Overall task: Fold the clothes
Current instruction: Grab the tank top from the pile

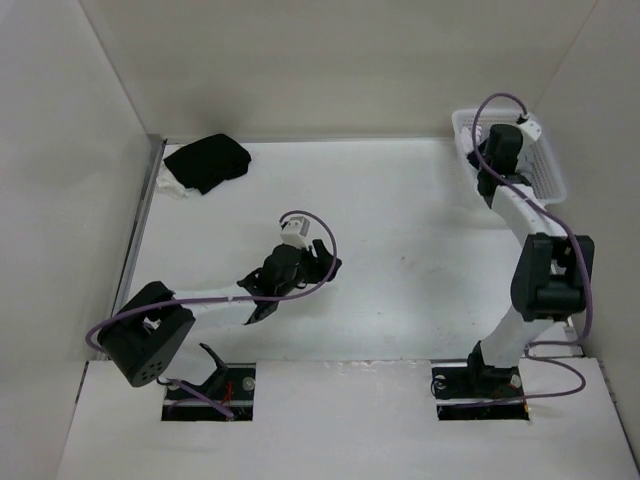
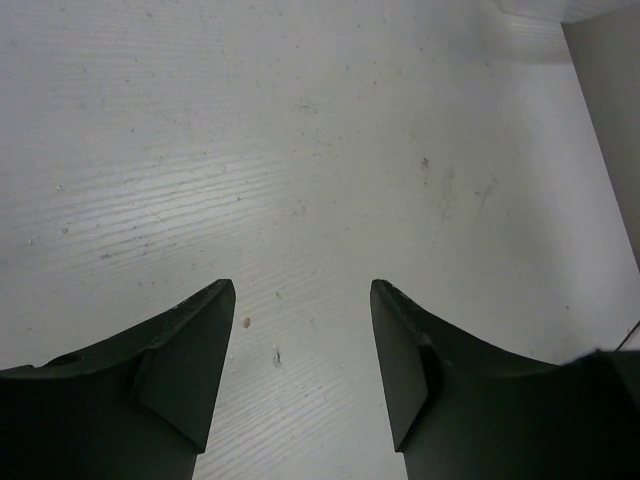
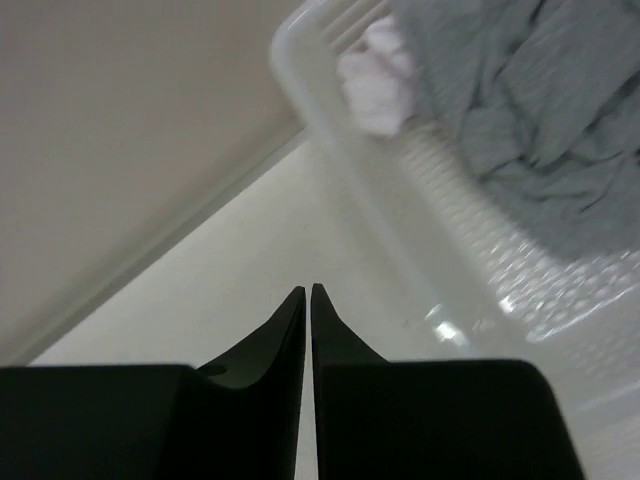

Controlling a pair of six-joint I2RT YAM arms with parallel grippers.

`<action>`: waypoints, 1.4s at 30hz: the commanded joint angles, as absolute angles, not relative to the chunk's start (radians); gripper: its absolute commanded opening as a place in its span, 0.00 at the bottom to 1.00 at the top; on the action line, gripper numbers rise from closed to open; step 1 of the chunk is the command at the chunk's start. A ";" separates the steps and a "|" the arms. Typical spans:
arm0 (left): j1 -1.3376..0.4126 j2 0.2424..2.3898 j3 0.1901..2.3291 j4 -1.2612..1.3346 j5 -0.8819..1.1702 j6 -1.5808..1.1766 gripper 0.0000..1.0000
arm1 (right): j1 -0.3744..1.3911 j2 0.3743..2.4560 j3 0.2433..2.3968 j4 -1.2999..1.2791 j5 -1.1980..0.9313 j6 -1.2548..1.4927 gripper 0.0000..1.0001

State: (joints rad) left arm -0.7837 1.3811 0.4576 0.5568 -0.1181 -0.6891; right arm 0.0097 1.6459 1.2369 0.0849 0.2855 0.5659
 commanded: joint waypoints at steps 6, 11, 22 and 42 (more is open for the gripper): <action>-0.732 1.394 0.439 0.675 -0.095 -0.683 0.57 | -0.211 2.021 1.635 -0.041 0.383 0.531 0.44; -0.714 1.413 0.436 0.699 -0.084 -0.686 0.59 | -0.263 2.170 1.810 -0.113 0.411 0.515 0.52; -0.683 1.419 0.419 0.735 -0.060 -0.713 0.59 | -0.274 2.319 1.944 -0.155 0.354 0.546 0.10; -0.605 1.417 0.407 0.755 -0.009 -0.805 0.59 | 0.023 1.344 1.485 0.302 0.284 0.577 0.00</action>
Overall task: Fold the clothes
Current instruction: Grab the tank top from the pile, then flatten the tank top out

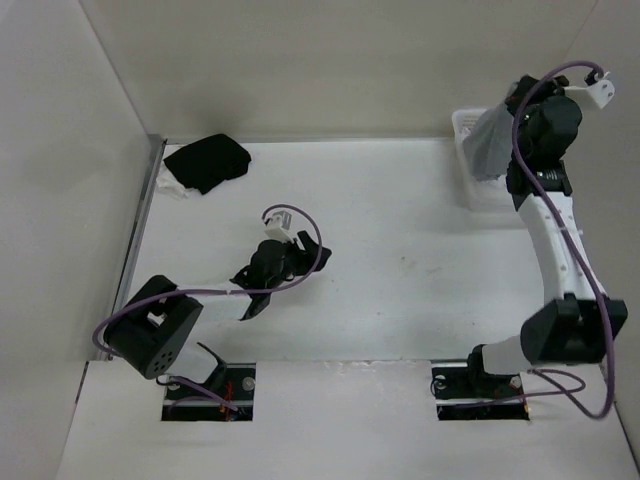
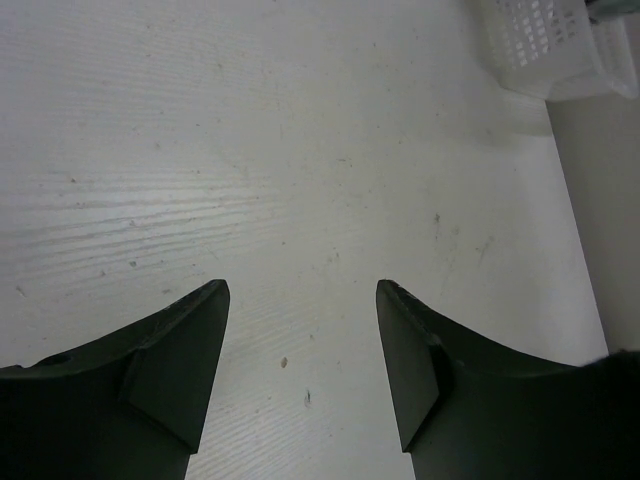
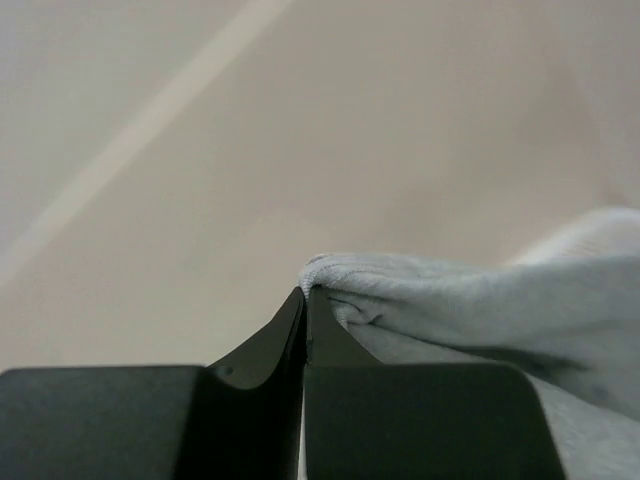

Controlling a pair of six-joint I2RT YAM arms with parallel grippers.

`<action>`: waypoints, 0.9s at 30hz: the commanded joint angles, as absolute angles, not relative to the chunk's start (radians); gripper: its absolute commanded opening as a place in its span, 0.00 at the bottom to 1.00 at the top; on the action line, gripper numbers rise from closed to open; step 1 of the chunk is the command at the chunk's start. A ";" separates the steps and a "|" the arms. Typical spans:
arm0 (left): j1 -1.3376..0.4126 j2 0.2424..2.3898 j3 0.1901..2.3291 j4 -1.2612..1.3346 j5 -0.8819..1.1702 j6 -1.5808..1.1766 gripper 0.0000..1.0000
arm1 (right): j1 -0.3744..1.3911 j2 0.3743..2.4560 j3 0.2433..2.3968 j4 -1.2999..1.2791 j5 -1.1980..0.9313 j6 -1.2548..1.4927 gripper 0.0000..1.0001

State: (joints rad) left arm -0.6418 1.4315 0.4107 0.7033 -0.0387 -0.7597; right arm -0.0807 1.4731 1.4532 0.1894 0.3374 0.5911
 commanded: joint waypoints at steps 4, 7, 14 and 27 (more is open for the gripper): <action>-0.489 1.286 0.374 0.698 0.018 -0.868 0.59 | 0.283 1.154 1.525 0.302 0.262 0.453 0.00; -0.401 1.142 0.342 0.622 -0.001 -0.882 0.60 | 0.447 1.053 1.441 0.310 0.268 0.405 0.01; -0.306 1.057 0.290 0.499 0.023 -0.891 0.62 | 0.689 0.913 0.659 0.488 0.360 0.691 0.03; -0.554 1.169 0.275 0.244 0.017 -0.790 0.52 | 0.696 0.934 0.327 0.468 0.334 0.874 0.01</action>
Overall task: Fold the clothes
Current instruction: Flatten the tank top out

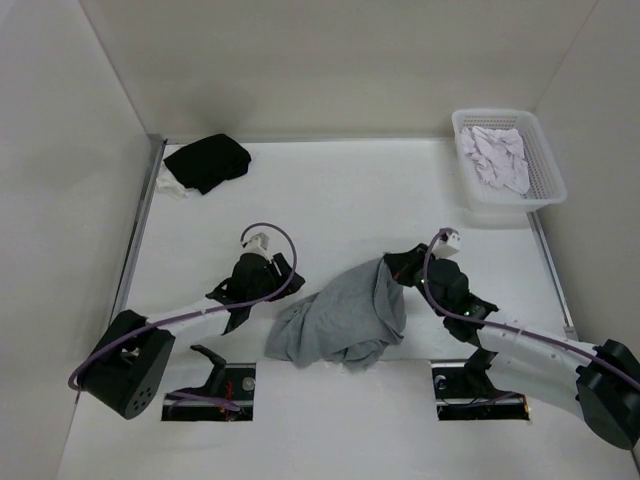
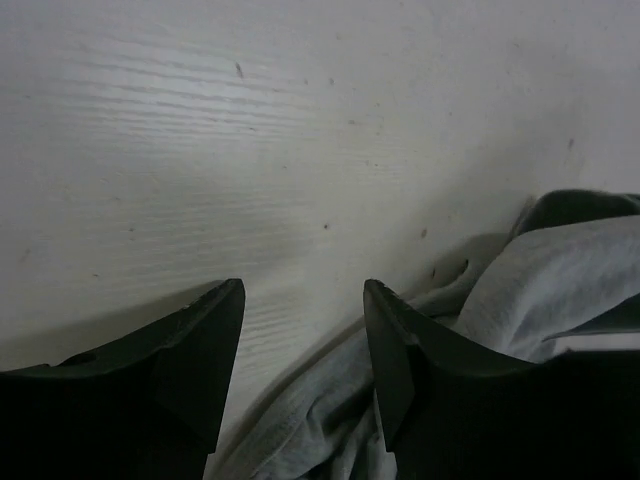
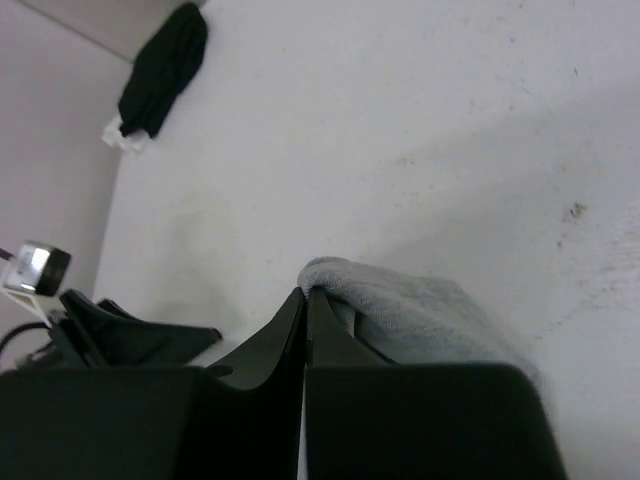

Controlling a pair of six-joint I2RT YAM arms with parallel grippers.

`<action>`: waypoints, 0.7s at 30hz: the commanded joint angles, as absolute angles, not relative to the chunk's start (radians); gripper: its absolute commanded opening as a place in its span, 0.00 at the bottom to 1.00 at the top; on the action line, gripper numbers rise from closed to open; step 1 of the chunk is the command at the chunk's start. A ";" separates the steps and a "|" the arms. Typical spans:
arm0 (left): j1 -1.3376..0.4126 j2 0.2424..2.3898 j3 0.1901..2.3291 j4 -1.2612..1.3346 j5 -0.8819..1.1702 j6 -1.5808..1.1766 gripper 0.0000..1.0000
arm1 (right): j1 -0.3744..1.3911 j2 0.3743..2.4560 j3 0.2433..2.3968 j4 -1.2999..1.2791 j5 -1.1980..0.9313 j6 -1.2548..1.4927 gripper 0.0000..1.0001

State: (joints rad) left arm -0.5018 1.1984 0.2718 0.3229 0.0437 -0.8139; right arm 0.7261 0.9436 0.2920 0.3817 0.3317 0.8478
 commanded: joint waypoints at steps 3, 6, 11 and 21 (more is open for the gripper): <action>-0.599 1.134 0.282 0.210 0.021 -0.784 0.54 | 0.673 0.951 0.319 0.468 0.324 0.874 0.01; -0.665 1.106 0.298 0.213 0.078 -0.773 0.49 | 0.650 0.954 0.342 0.474 0.281 0.867 0.01; -0.690 1.051 0.279 0.215 0.186 -0.785 0.49 | 0.621 0.951 0.385 0.471 0.273 0.808 0.01; -0.686 1.005 0.244 0.114 0.236 -0.824 0.22 | 0.582 0.939 0.360 0.486 0.236 0.801 0.02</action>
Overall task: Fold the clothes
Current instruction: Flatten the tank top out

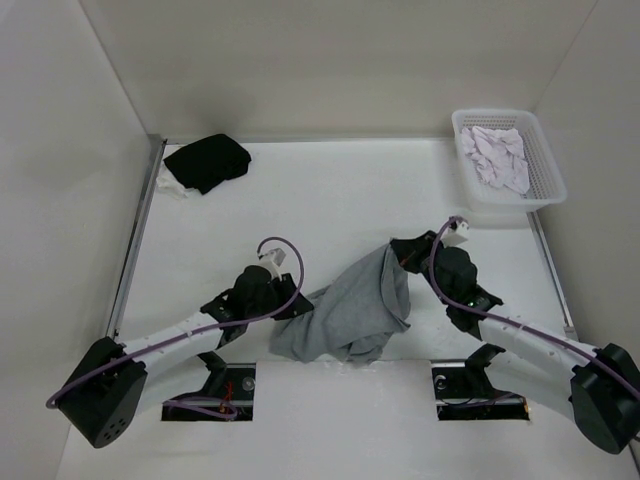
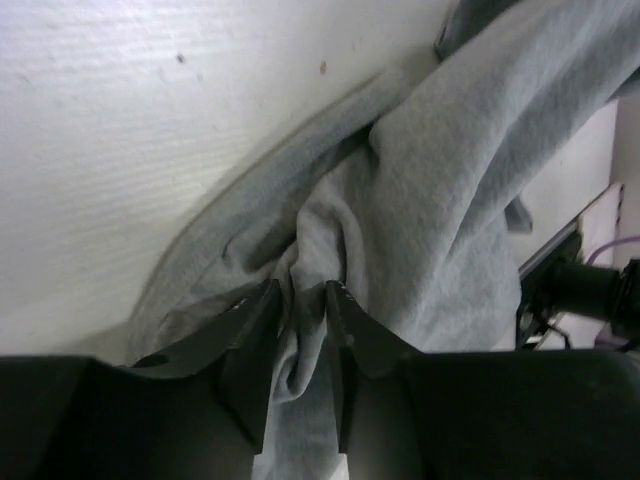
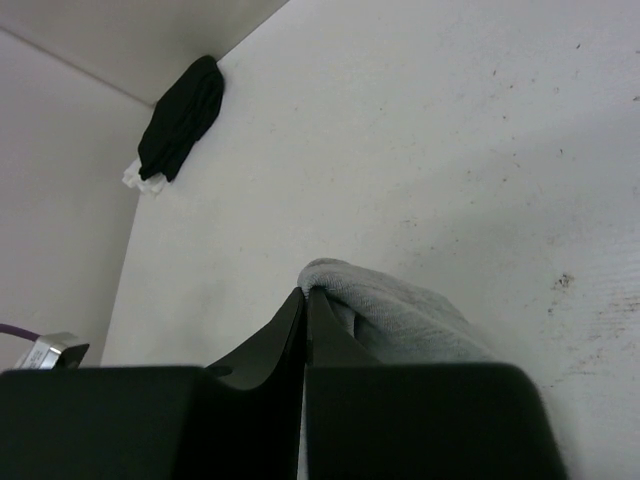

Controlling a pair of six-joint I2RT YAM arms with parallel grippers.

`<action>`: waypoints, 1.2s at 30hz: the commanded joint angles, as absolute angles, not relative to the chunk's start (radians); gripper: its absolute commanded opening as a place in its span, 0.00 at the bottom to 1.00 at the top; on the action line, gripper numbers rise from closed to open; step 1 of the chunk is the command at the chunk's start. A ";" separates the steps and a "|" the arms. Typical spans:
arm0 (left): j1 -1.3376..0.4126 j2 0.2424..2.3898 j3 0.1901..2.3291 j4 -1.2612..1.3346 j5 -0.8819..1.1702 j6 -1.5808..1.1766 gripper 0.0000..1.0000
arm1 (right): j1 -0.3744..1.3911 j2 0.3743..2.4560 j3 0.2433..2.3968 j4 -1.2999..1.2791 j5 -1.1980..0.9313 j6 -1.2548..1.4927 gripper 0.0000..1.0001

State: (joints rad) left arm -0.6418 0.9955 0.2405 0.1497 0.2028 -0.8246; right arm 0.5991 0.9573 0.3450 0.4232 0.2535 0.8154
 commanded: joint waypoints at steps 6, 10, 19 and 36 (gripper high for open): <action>-0.651 1.048 0.420 0.083 0.008 -0.776 0.03 | 0.573 0.900 0.391 0.482 0.195 0.798 0.02; -0.582 1.092 0.621 0.161 -0.078 -0.785 0.02 | 0.579 0.833 0.463 0.418 0.164 0.793 0.01; -0.415 1.059 0.963 0.132 0.000 -0.775 0.03 | 0.780 0.568 0.707 0.100 0.118 0.756 0.01; -0.331 1.031 0.651 -0.090 -0.015 -0.738 0.28 | 0.678 0.770 0.299 0.053 0.272 0.931 0.05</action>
